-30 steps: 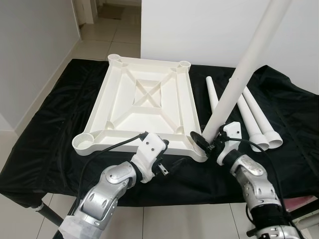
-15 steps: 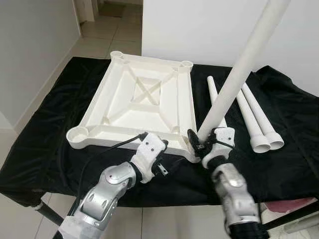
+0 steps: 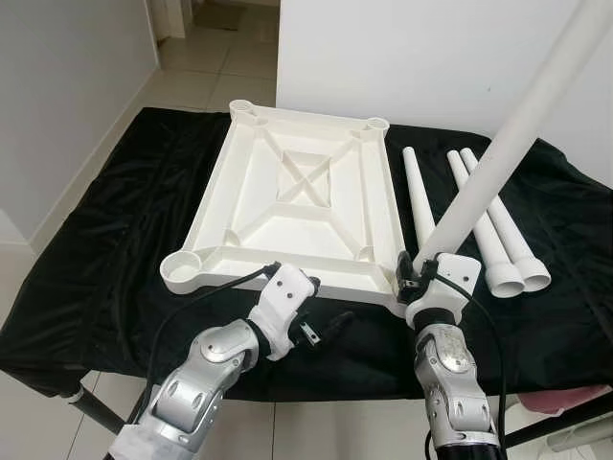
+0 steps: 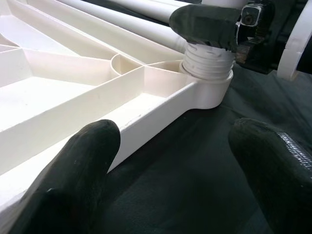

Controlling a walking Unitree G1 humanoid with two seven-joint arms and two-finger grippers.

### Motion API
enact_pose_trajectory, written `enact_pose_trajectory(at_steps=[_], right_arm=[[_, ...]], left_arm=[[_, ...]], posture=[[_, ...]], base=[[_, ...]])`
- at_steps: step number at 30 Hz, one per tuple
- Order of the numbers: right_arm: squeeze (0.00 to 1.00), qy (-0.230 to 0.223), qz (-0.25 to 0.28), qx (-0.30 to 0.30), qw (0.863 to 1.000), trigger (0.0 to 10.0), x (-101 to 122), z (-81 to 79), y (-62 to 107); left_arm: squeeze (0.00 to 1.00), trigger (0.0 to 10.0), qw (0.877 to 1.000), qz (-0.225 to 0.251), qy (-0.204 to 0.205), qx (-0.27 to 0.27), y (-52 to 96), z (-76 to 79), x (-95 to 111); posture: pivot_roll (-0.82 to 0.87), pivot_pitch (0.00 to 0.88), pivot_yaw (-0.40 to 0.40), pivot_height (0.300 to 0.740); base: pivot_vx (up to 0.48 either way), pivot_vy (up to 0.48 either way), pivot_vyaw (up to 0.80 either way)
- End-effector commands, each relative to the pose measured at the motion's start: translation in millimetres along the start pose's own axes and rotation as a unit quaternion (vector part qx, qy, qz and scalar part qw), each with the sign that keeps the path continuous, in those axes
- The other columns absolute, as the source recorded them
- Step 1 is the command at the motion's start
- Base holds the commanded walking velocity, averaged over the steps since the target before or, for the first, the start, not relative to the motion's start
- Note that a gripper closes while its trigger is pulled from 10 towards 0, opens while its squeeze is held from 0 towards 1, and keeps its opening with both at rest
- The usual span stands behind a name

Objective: Building children table

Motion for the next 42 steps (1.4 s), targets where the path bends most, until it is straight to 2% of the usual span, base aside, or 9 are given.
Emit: enact_pose_trajectory(at_steps=[1,10,11,20,21,22,23,35,42], right_arm=[[0.0,-0.027,-0.011,-0.019,0.999,10.0,0,-3.6,1.1],[0.04,-0.037,0.005,0.063,0.997,10.0,2,-20.0,-4.8],[1.0,-0.044,0.013,0.075,0.996,10.0,4,-18.8,-6.0],[1.0,-0.018,0.044,0.164,0.985,10.0,11,-5.4,-19.0],[0.23,-0.008,0.046,0.179,0.983,10.0,11,-3.6,-20.8],[0.23,-0.008,0.046,0.179,0.983,10.0,11,-3.6,-20.8],[0.0,-0.003,0.047,0.191,0.98,10.0,12,-1.9,-22.4],[0.0,0.033,0.044,0.308,0.95,10.0,7,9.7,-27.8],[0.0,-0.049,0.033,0.315,0.947,10.0,8,14.9,-27.4]], left_arm=[[0.0,10.0,1.0,-0.004,-0.008,-0.012,-1.8,2.6,0],[0.0,10.0,1.0,-0.007,-0.012,-0.017,-2.4,1.0,0],[0.0,10.0,1.0,-0.007,-0.013,-0.018,-2.7,1.3,0],[0.0,10.0,1.0,-0.004,-0.015,-0.014,-3.0,1.5,1],[0.0,10.0,1.0,-0.003,-0.014,-0.014,-3.1,1.8,1],[0.0,10.0,1.0,-0.003,-0.014,-0.014,-3.1,1.8,1],[0.0,10.0,1.0,-0.003,-0.014,-0.014,-3.2,1.9,2],[0.0,10.0,1.0,0.0,-0.015,-0.01,-2.7,1.1,3],[0.0,10.0,1.0,0.001,-0.015,-0.009,-1.6,1.4,3]], posture=[[0.02,0.0,-0.067,0.74],[0.01,0.0,-0.058,0.74],[0.02,0.0,-0.059,0.74],[0.03,0.0,-0.069,0.74],[0.03,0.0,-0.071,0.74],[0.03,0.0,-0.071,0.74],[0.03,0.0,-0.071,0.74],[0.04,0.0,-0.072,0.74],[0.04,0.0,-0.068,0.74]], base=[[0.0,0.0,0.0],[0.0,0.0,0.0],[0.0,0.0,0.0],[0.0,0.0,0.0],[0.0,0.0,0.0],[0.0,0.0,0.0],[0.0,0.0,0.0],[0.0,0.0,0.0],[0.0,0.0,0.0]])
Point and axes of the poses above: a point about 5 cm out from each wrist's last joint towards the gripper, its own y axis pointing back from the gripper into the wrist, its own x axis along the axis of the wrist's last joint, z = x × y, the point moved 1 cm from there along -y, pointing out of the wrist towards the gripper, and after that the axes turned 11 degrees about y, right-handed, at the moved point
